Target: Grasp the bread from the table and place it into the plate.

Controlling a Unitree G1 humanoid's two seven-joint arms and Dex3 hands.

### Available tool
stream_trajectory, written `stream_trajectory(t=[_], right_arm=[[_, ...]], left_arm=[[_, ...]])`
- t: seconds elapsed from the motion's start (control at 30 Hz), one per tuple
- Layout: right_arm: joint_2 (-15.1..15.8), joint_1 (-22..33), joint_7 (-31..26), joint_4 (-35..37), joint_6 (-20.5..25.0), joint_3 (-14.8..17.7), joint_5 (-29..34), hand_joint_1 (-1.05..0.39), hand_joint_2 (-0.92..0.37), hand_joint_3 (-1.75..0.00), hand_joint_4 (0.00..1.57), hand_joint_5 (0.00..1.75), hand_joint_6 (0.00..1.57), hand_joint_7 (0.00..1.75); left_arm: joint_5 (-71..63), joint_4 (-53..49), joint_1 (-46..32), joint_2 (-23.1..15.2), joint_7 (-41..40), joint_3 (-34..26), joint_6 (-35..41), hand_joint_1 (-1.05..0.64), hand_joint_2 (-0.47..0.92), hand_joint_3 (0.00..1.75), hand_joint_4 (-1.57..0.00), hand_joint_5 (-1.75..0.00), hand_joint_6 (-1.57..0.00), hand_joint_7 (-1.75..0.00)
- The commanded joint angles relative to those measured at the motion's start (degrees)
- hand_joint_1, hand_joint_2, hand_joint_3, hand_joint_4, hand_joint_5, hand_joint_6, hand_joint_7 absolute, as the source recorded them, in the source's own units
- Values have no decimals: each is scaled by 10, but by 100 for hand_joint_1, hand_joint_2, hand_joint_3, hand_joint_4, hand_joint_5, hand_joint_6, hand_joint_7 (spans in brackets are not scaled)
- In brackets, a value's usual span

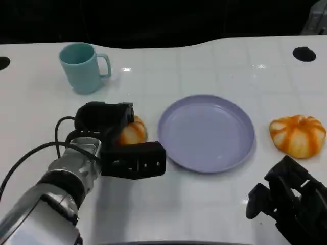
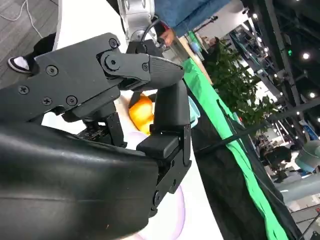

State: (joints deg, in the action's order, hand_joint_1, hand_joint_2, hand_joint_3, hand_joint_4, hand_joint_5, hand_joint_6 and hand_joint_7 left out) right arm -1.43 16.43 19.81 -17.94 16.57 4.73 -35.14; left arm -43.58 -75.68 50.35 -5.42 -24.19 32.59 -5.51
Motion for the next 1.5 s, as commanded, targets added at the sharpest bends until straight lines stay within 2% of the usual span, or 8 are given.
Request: stream_trajectory(t=[0.03,0.4,0.8,0.93,0.97,1.07,1.4,1.5], right_arm=[[9,-1,2,2,-4,6,-1,-54,-78,-53,67,175,54,159],[4,-1,-5,1,1,5,-3,-52,-77,-53,67,175,54,158],[0,1,0,4,-9,-1,0,-53,-77,-54,67,175,54,159],[-1,2,0,4,-11,-4,2,-53,-76,-54,67,175,55,157],[-2,3,-3,2,-10,-5,2,-53,-76,-54,68,175,56,157],[-3,5,-7,-2,-6,-7,2,-52,-75,-53,68,175,56,157],[-9,14,-13,-12,-2,-10,-2,-50,-74,-53,68,175,57,154],[-9,18,-13,-16,-7,-14,3,-50,-75,-54,66,175,56,153]], left_arm=[[32,1,9,-2,-48,-33,4,-22,92,16,-83,-175,-52,-172],[113,21,45,9,-42,-109,-70,-20,64,95,-91,-175,-65,-175],[74,31,88,34,-9,-59,-120,-22,54,97,-92,-175,-65,-175],[67,29,98,46,2,-46,-130,-24,65,67,-90,-175,-83,-73],[65,29,101,53,8,-42,-135,-21,55,89,-92,-175,-79,-131],[63,26,107,67,29,-34,-145,-17,44,106,-92,-175,-73,-170],[36,17,116,103,62,1,-125,-16,48,95,-89,-175,-67,-175],[27,12,117,118,64,11,-112,-18,55,83,-87,-175,-83,-125]])
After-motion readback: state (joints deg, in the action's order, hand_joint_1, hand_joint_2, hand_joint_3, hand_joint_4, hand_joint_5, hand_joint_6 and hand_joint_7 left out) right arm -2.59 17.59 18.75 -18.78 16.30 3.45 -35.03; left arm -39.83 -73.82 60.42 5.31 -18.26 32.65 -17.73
